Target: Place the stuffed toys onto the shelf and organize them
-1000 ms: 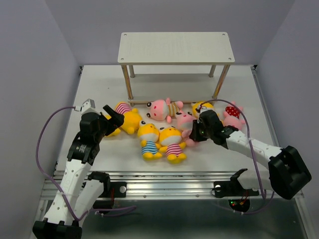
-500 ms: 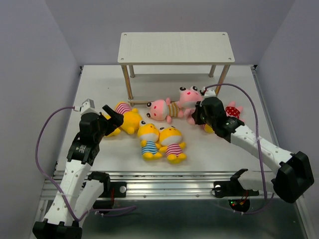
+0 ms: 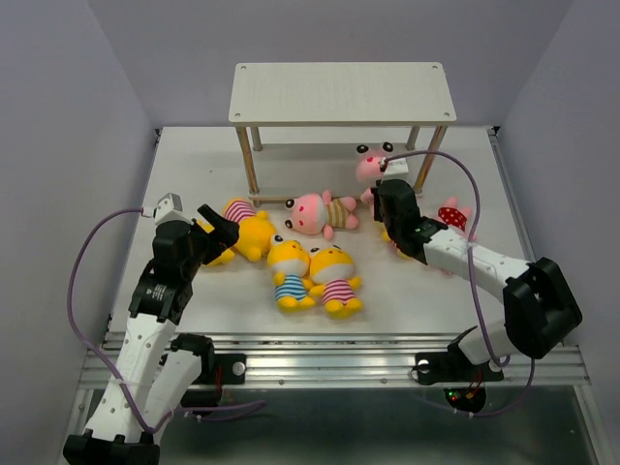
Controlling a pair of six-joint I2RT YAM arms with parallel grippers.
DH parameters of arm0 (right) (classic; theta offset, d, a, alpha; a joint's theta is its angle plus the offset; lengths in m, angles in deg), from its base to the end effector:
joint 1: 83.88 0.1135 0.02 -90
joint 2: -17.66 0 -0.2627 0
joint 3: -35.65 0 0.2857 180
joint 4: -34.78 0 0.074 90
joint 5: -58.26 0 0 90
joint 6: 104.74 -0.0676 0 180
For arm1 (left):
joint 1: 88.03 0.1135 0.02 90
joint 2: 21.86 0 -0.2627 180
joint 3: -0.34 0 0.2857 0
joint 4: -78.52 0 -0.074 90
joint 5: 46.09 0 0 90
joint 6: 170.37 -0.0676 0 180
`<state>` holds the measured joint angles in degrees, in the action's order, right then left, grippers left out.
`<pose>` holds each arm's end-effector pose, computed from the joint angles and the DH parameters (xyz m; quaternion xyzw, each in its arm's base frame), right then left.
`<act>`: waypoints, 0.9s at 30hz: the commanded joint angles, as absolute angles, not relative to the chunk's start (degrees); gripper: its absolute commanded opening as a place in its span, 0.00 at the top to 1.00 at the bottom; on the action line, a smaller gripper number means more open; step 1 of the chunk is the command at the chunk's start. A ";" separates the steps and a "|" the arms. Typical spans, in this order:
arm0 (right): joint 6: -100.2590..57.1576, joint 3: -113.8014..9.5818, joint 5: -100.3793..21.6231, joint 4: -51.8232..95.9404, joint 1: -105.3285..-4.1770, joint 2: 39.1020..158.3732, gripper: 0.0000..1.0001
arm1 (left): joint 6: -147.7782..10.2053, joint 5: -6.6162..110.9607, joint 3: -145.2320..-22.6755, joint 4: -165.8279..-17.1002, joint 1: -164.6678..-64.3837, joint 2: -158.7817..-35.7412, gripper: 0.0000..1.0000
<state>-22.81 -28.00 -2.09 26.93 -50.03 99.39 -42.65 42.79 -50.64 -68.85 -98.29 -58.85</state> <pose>0.3286 0.1801 0.2268 -0.0505 0.8291 -0.0191 0.5564 0.2182 -0.0382 0.2954 -0.1983 0.7877 -0.2299 0.5361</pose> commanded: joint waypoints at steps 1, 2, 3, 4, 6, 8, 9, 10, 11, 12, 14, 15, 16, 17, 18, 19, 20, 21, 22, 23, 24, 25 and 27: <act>-20.01 -28.94 2.89 36.89 -49.69 101.85 0.89 | -43.54 42.15 -50.19 -69.59 -98.13 -58.42 0.01; -19.66 -29.29 4.37 37.24 -49.69 102.64 0.89 | -43.63 42.15 -50.28 -69.50 -98.22 -58.42 0.01; -18.79 -29.56 4.56 37.77 -49.69 104.30 0.88 | -43.63 42.24 -50.28 -69.32 -98.13 -58.50 0.01; -18.52 -30.08 4.65 38.21 -50.30 105.01 0.89 | -43.63 42.15 -50.28 -69.32 -98.13 -58.42 0.01; -17.56 -30.26 3.95 40.31 -50.83 106.77 0.89 | -43.63 42.15 -50.37 -69.15 -98.13 -58.24 0.01; -16.67 -30.44 4.21 42.07 -50.83 107.83 0.88 | -43.63 41.89 -50.37 -69.15 -98.22 -58.07 0.01; -15.71 -30.53 4.56 43.30 -51.35 108.62 0.87 | -43.54 41.80 -50.28 -69.23 -98.13 -57.89 0.01; -15.53 -30.70 4.74 43.66 -51.36 108.97 0.87 | -43.54 41.71 -50.28 -69.15 -98.13 -57.80 0.01; -15.53 -31.14 5.09 44.01 -51.36 109.41 0.86 | -43.45 41.80 -50.28 -69.15 -98.13 -57.80 0.01; -15.53 -31.40 5.61 44.27 -52.06 109.85 0.84 | -43.28 41.80 -50.19 -69.23 -98.22 -57.63 0.01; -15.44 -31.67 5.53 45.24 -52.59 110.99 0.83 | -43.28 41.63 -50.28 -69.32 -98.13 -57.63 0.01; -15.53 -32.11 5.44 45.24 -53.11 111.43 0.82 | -43.28 41.54 -50.19 -69.41 -98.13 -57.71 0.01; -15.70 -32.37 5.44 45.42 -53.12 112.13 0.82 | -43.36 41.45 -50.28 -69.32 -98.13 -57.80 0.01; -15.88 -32.64 5.61 45.33 -53.73 112.49 0.82 | -43.36 41.45 -50.37 -69.32 -98.13 -57.98 0.01; -16.23 -33.07 6.23 45.33 -53.73 112.75 0.81 | -43.36 41.45 -50.28 -69.32 -98.22 -58.24 0.01; -16.49 -33.25 6.32 45.33 -53.73 112.93 0.81 | -43.36 41.45 -50.28 -69.32 -98.13 -58.33 0.01; -16.58 -33.34 5.97 45.33 -54.43 113.10 0.80 | -43.36 41.54 -50.28 -69.32 -98.22 -58.42 0.01; -16.93 -33.51 5.53 45.33 -54.44 113.45 0.77 | -43.36 41.54 -50.28 -69.41 -98.13 -58.59 0.01; -17.02 -33.69 5.27 45.33 -55.05 113.63 0.76 | -43.36 41.54 -50.37 -69.41 -98.22 -58.77 0.01; -17.02 -33.87 5.26 45.24 -55.05 113.98 0.75 | -43.36 41.62 -50.28 -69.50 -98.22 -58.77 0.01; -17.02 -34.04 5.96 45.33 -55.05 114.25 0.71 | -43.28 41.54 -50.28 -69.50 -98.13 -58.86 0.01; -17.11 -34.31 6.49 45.33 -55.05 114.86 0.69 | -43.28 41.54 -50.28 -69.50 -98.22 -59.03 0.01; -17.20 -34.40 7.46 45.24 -55.58 115.39 0.61 | -43.28 41.71 -50.28 -69.41 -98.13 -59.03 0.01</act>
<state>-16.80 -31.94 3.92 41.18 -54.58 114.17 -42.65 42.11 -50.64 -68.43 -98.29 -59.04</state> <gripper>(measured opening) 0.330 0.989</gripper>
